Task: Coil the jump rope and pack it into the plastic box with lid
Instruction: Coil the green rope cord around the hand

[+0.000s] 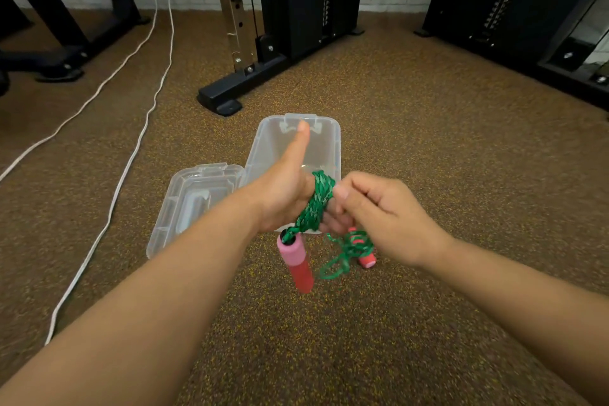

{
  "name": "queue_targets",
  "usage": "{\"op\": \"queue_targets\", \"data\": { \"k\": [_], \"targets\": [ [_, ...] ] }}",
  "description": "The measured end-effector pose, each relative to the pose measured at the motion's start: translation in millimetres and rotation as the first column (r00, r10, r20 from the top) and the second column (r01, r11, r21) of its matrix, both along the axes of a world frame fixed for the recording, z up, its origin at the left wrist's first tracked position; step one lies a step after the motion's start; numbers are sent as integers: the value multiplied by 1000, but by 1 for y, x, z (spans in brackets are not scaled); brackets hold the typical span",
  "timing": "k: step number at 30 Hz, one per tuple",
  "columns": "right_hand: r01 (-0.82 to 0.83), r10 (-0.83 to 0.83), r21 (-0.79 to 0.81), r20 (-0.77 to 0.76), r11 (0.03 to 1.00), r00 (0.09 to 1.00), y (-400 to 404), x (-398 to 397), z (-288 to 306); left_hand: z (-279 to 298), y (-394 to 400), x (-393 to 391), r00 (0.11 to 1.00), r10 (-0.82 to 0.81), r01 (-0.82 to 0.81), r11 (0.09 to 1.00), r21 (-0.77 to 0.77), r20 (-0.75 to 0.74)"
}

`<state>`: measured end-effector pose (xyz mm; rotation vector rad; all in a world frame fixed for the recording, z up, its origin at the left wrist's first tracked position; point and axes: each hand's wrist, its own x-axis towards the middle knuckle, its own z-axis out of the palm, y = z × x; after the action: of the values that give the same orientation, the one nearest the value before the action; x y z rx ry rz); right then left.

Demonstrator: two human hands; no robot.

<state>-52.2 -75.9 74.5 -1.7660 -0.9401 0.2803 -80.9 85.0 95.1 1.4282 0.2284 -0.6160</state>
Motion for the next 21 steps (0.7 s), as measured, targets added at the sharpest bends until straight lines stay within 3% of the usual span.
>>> {"op": "queue_targets", "data": {
  "k": [5,11,16,21],
  "targets": [
    [151,-151,11,83,989,985,-3,28,4,8,-2,-6,978,-208,209,977,29,-30],
    [197,-195,-17,79,980,978,-6,31,-24,11,-4,-8,973,-224,226,973,-51,48],
    [244,-228,-104,142,964,963,-12,20,-51,17,2,-4,995,54,-28,953,-300,78],
    [92,-64,-282,107,955,992,-11,-1,-62,18,5,5,922,377,-325,877,-353,88]
  ]
}}
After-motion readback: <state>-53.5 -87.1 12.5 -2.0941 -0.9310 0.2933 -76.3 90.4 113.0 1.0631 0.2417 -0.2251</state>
